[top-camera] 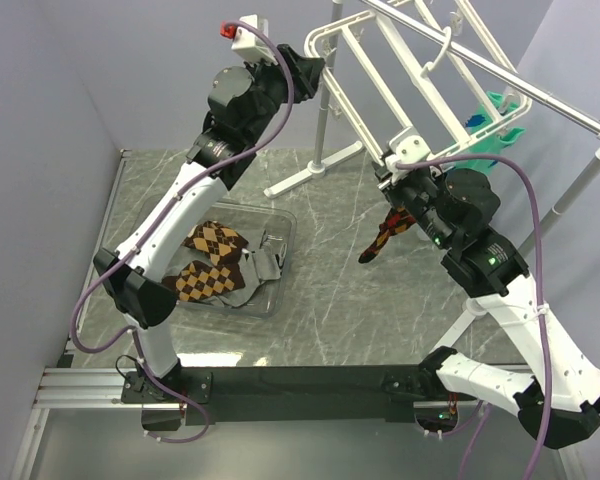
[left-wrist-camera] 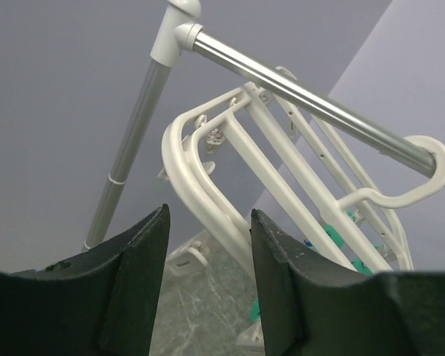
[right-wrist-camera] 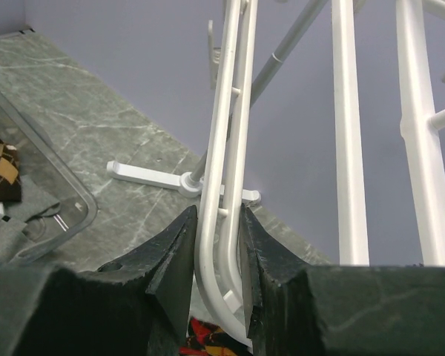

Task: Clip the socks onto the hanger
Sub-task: Rotate the hanger at the clothesline.

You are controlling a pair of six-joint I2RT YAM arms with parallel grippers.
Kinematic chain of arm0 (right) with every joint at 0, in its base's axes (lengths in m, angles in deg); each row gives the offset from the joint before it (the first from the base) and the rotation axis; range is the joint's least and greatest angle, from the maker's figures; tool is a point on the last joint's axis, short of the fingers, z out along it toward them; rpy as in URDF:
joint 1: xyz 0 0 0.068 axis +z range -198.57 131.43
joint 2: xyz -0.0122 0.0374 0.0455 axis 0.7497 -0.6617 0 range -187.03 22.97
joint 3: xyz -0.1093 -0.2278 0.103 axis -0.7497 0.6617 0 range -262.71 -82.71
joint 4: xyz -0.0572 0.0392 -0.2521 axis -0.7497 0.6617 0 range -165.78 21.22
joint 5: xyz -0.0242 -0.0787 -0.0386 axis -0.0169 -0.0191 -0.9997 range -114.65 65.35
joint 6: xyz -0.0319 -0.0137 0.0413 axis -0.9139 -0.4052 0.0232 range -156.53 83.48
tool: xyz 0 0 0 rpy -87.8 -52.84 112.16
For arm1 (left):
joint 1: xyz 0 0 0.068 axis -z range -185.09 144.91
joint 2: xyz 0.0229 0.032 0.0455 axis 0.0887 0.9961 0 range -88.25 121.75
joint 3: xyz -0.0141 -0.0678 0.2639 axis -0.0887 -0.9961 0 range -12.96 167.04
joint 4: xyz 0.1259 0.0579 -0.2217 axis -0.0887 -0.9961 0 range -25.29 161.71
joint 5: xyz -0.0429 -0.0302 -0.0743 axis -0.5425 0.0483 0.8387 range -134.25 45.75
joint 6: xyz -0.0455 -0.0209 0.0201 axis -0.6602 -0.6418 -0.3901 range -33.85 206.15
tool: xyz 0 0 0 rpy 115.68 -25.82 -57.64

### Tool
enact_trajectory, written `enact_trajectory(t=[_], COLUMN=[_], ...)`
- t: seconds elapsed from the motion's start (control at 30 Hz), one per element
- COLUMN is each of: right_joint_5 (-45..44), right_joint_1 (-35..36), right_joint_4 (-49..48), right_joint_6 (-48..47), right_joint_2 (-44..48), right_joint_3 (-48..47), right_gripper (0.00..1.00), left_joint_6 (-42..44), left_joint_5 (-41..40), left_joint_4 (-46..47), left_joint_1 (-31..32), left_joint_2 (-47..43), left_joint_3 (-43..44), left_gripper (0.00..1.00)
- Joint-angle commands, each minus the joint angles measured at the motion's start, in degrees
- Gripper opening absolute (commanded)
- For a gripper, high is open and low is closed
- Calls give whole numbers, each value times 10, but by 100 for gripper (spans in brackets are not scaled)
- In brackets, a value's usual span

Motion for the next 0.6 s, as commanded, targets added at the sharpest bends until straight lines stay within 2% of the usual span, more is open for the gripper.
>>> enact_trajectory(t=[0.0, 0.13, 0.37, 0.57], right_joint_5=[18, 53, 98, 77], right_joint_1=[-4, -4, -3, -4], right_joint_4=[-2, 4, -16, -6], right_joint_6=[24, 52, 115, 171], right_joint_2=[23, 40, 81, 80], right_joint_3=[-14, -29, -38, -61], right_gripper=[29, 37, 56, 58], left_joint_6=[-1, -16, -52, -107], left_joint_5=[9, 34, 44, 46], left_joint_4=[19, 28, 57, 119], left_joint_1=[-4, -4, -4, -3], left_joint_2=[-6, -12, -45, -102], left_joint_3=[13, -7, -74, -179], left_gripper=[52, 46, 40, 36])
